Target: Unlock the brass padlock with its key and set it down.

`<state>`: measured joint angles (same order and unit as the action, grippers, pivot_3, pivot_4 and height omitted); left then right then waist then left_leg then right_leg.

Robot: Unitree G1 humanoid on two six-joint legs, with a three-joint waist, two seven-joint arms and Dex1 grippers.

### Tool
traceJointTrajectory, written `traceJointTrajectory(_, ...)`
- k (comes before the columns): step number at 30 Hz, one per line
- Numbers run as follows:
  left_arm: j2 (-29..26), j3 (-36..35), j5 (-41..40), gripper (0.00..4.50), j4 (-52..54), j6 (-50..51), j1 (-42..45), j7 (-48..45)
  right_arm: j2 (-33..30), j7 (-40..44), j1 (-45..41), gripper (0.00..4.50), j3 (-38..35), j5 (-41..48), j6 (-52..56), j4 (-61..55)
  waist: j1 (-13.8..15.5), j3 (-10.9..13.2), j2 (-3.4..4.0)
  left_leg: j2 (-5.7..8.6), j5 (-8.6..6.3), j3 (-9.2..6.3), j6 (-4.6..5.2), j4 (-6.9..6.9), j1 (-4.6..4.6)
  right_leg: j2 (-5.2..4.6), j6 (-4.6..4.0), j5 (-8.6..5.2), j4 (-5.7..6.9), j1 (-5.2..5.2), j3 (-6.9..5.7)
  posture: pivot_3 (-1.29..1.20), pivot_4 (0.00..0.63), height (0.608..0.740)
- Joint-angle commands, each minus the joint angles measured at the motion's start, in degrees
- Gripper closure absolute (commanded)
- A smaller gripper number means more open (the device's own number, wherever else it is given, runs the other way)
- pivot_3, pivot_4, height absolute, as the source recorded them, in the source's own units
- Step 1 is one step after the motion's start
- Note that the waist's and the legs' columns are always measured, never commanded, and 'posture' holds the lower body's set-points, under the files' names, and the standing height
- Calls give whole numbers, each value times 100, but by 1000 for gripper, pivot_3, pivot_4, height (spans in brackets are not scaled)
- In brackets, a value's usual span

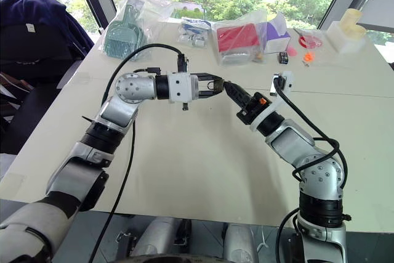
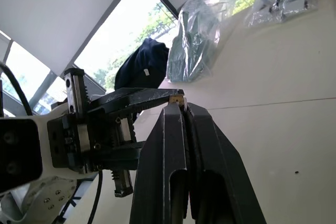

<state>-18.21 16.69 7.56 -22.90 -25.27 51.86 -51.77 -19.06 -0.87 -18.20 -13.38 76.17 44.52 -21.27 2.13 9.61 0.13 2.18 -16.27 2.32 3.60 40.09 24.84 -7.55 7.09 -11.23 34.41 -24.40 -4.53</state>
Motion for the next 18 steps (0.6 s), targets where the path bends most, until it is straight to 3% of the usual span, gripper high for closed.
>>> traceJointTrajectory(1,3,-129,128,3802,183,-609,150,495,119,-295,49,4446,-20,-140,-97,59,3,0,0,0,0,0,0,0,0,0,0,0,1,0,0,0,150,737)
traceJointTrajectory(18,-214,-91,2236,3802,-211,-2239,408,3138,1241,-2260,-99,4446,-196,1162,-636,392,-2,-1,1,0,2,3,-3,-1,-6,0,0,0,11,0,0,0,150,737)
